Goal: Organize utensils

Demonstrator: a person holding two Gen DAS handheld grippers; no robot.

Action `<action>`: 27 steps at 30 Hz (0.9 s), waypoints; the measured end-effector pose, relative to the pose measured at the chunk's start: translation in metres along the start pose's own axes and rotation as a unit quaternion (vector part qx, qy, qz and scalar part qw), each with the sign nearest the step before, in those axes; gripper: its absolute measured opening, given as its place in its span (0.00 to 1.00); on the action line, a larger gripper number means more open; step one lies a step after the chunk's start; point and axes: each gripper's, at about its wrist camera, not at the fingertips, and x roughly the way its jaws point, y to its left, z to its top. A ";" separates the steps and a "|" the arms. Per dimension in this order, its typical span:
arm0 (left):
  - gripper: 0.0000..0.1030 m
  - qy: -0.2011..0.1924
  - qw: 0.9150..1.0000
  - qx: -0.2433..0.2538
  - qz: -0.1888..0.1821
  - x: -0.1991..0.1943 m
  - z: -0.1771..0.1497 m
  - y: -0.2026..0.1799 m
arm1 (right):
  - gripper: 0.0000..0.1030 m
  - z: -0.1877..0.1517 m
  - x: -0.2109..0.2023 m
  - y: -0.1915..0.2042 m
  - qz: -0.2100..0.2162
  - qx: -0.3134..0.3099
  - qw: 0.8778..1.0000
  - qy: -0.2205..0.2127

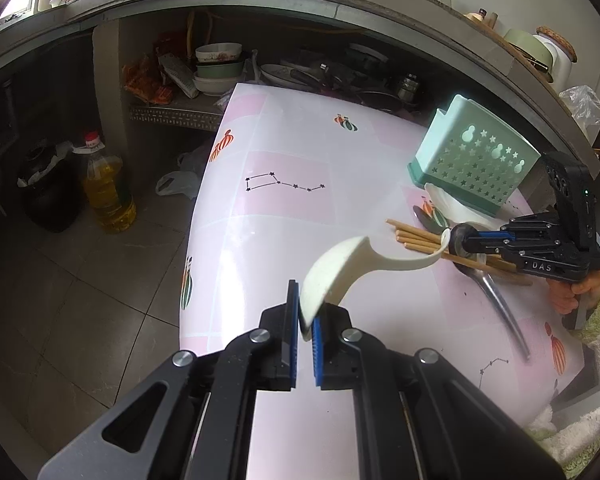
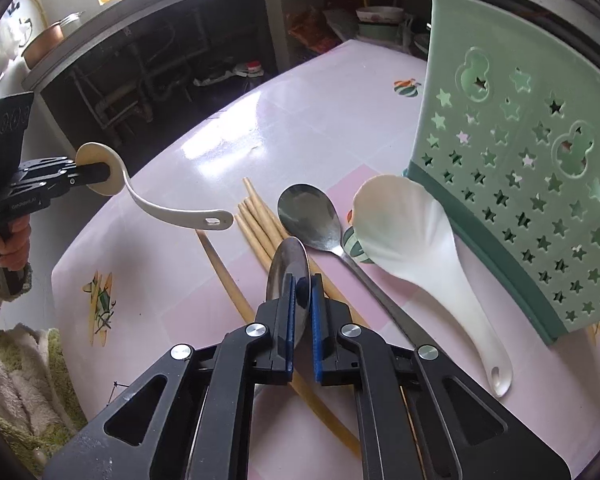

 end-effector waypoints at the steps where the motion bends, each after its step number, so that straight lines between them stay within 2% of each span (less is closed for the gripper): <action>1: 0.05 -0.002 1.000 0.000 0.001 -0.001 0.000 -0.001 | 0.03 -0.001 -0.004 0.004 -0.015 -0.009 1.000 -0.008; 4: 0.05 -0.011 1.000 -0.002 0.003 -0.006 0.002 -0.003 | 0.02 -0.003 -0.014 0.018 -0.079 -0.037 0.995 -0.041; 6: 0.05 -0.020 1.000 -0.002 0.005 -0.011 0.003 -0.005 | 0.02 -0.006 -0.027 0.026 -0.131 -0.052 0.987 -0.074; 8: 0.05 -0.033 0.999 -0.003 0.004 -0.016 0.007 -0.007 | 0.01 -0.010 -0.040 0.037 -0.189 -0.066 0.974 -0.109; 12: 0.05 -0.075 0.997 -0.002 0.000 -0.031 0.023 -0.015 | 0.01 -0.016 -0.067 0.051 -0.294 -0.083 0.935 -0.181; 15: 0.05 -0.120 0.993 0.007 -0.006 -0.045 0.046 -0.024 | 0.01 -0.016 -0.085 0.043 -0.329 -0.071 0.916 -0.217; 19: 0.05 -0.169 0.985 0.044 0.000 -0.057 0.086 -0.044 | 0.01 -0.011 -0.109 0.027 -0.353 -0.025 0.899 -0.258; 23: 0.05 -0.195 0.974 0.109 0.029 -0.056 0.120 -0.075 | 0.01 -0.009 -0.136 0.005 -0.358 0.036 0.884 -0.298; 27: 0.05 -0.198 0.962 0.180 0.053 -0.044 0.148 -0.106 | 0.01 -0.008 -0.160 -0.009 -0.358 0.081 0.869 -0.332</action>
